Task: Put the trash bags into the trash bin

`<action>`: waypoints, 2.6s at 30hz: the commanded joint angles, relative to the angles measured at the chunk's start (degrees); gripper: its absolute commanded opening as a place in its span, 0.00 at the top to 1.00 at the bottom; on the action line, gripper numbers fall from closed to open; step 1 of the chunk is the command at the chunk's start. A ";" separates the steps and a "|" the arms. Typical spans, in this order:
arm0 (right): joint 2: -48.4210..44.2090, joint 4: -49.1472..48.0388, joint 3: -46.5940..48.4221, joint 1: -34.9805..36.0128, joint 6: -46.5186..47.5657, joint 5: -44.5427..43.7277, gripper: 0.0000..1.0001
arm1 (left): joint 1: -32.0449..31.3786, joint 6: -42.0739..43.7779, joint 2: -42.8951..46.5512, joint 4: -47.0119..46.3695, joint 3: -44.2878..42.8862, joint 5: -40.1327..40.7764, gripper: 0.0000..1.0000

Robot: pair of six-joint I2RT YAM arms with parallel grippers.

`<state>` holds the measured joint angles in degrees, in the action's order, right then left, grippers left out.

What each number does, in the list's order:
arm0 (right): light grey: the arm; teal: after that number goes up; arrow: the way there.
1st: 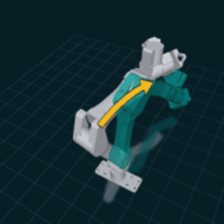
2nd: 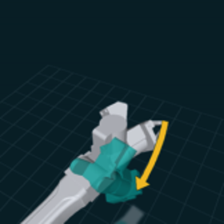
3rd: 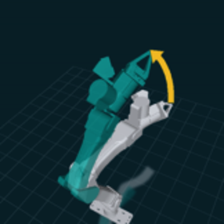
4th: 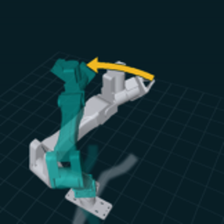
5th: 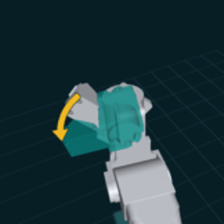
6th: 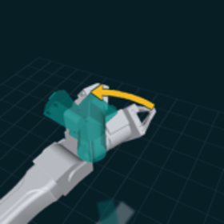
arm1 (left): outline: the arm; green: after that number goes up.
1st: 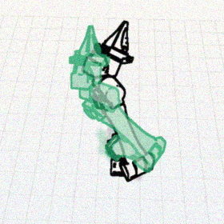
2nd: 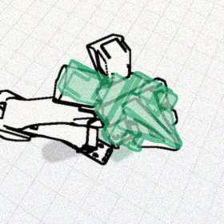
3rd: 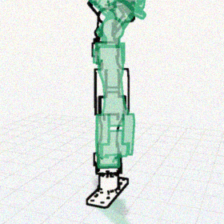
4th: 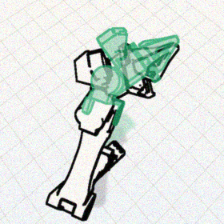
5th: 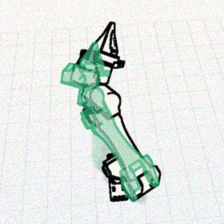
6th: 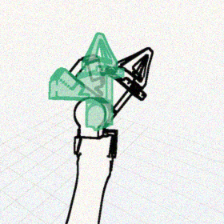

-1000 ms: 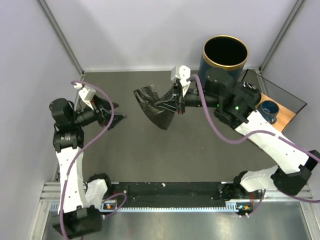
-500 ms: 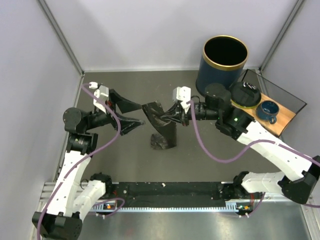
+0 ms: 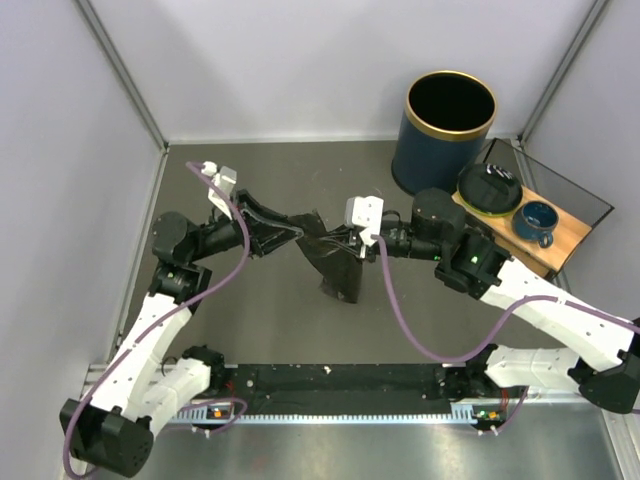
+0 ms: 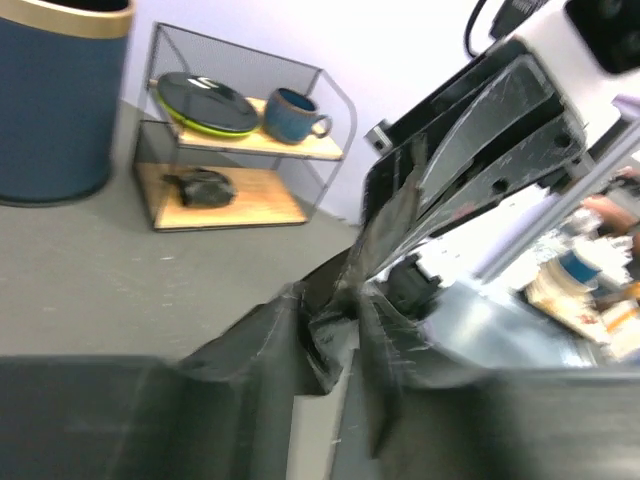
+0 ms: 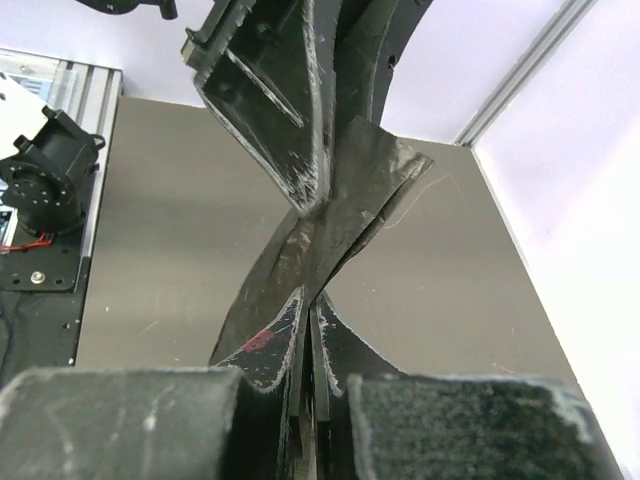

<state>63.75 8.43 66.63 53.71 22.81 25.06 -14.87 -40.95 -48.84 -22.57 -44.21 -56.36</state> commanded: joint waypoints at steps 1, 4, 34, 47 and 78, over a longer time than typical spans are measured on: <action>-0.90 -3.60 0.34 1.04 0.13 -1.68 1.00 | -2.35 -2.38 -2.83 -7.93 -2.11 -0.85 0.87; -0.12 -0.96 1.83 0.61 -1.88 -6.06 0.96 | -2.35 -2.47 -3.02 -11.25 -2.55 -4.54 1.00; 12.98 12.41 18.19 0.60 -14.64 -1.24 0.66 | -4.99 -0.36 -2.23 -4.50 -3.52 2.22 1.00; 6.39 8.19 12.13 -8.10 -21.66 9.47 1.00 | -2.18 9.83 5.06 5.52 -3.44 0.99 0.51; 3.67 4.58 5.70 -8.27 -25.62 19.86 1.00 | -3.93 26.54 7.01 10.26 -9.49 -8.50 0.64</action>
<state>69.36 12.53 72.62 45.23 -5.54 46.98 -18.74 -19.25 -42.09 -16.78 -50.59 -63.33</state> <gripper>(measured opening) 0.004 0.386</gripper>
